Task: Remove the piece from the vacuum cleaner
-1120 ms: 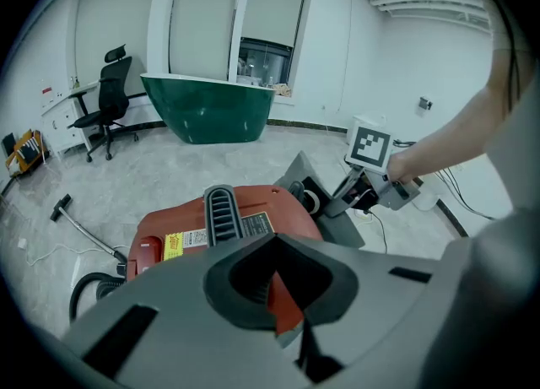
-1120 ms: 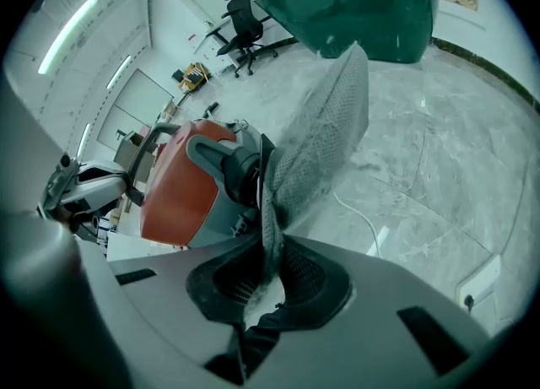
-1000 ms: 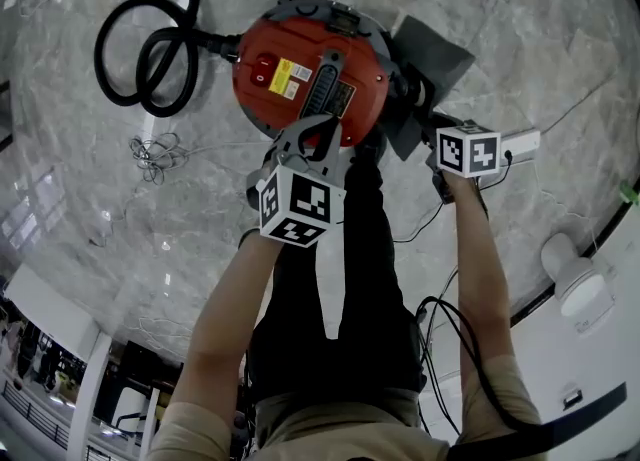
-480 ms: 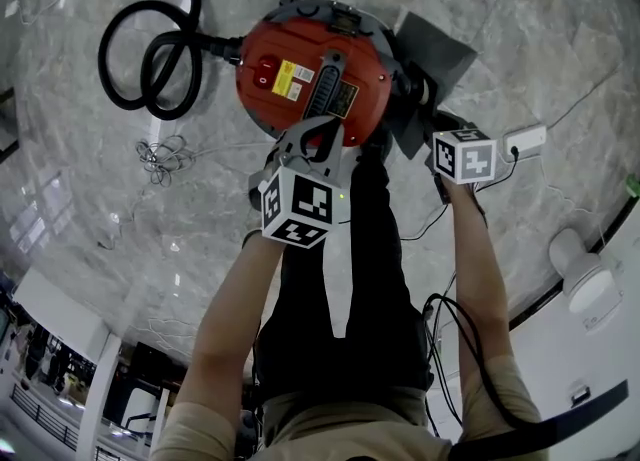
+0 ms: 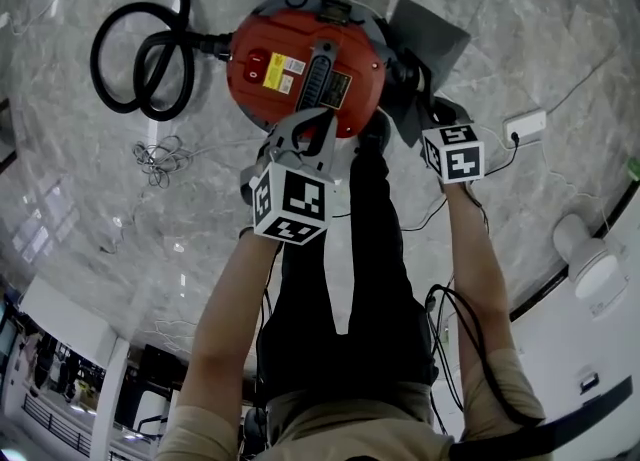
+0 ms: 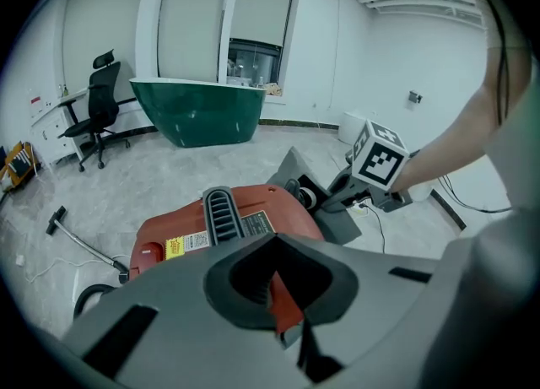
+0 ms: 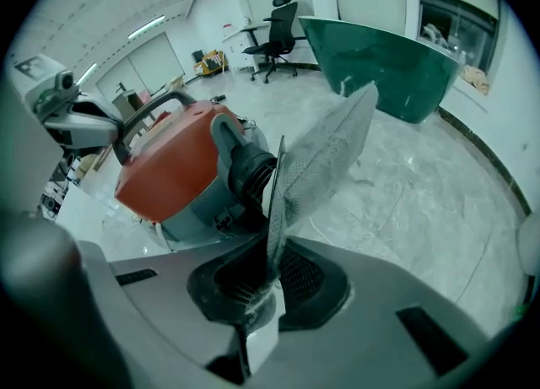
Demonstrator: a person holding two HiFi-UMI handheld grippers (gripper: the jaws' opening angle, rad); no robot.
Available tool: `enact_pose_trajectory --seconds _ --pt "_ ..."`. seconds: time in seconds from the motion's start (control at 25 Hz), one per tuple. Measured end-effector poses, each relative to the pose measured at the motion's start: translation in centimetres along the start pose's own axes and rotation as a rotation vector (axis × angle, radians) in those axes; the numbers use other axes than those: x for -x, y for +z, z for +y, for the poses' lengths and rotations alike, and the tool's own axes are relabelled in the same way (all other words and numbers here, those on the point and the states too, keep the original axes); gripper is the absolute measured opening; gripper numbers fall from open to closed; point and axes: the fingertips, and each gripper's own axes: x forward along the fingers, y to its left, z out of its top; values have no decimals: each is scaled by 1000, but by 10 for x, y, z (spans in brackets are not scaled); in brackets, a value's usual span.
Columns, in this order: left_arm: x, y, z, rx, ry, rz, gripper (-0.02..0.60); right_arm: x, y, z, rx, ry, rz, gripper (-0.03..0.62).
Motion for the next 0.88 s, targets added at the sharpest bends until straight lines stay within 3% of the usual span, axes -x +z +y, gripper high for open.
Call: enact_pose_trajectory --seconds 0.2,0.32,0.4,0.52,0.56,0.6,0.68,0.72,0.84,0.88 --pt "2 -1 3 36 -1 -1 5 -1 -1 -3 -43 -57 -19 23" --pt "2 -1 5 65 8 -5 3 -2 -1 -4 -198 -27 -48 23" --pt "1 0 3 43 16 -1 3 0 -1 -4 -409 29 -83 23" --pt "-2 0 1 19 16 0 5 -3 2 0 -898 215 -155 29" --pt "-4 0 -1 15 15 4 5 -4 3 2 -991 258 -167 31" --pt "-5 0 -2 11 15 9 3 -4 4 3 -1015 274 -165 31" --pt "-8 2 -5 6 14 20 5 -2 3 2 -927 254 -130 29" --pt "-8 2 -6 5 12 23 5 0 3 1 -808 218 -97 31" --pt "-9 2 -6 -7 5 28 5 0 0 -2 -247 41 34 18" --pt "-9 1 -5 -15 6 30 5 -2 -1 -2 -176 28 45 18"
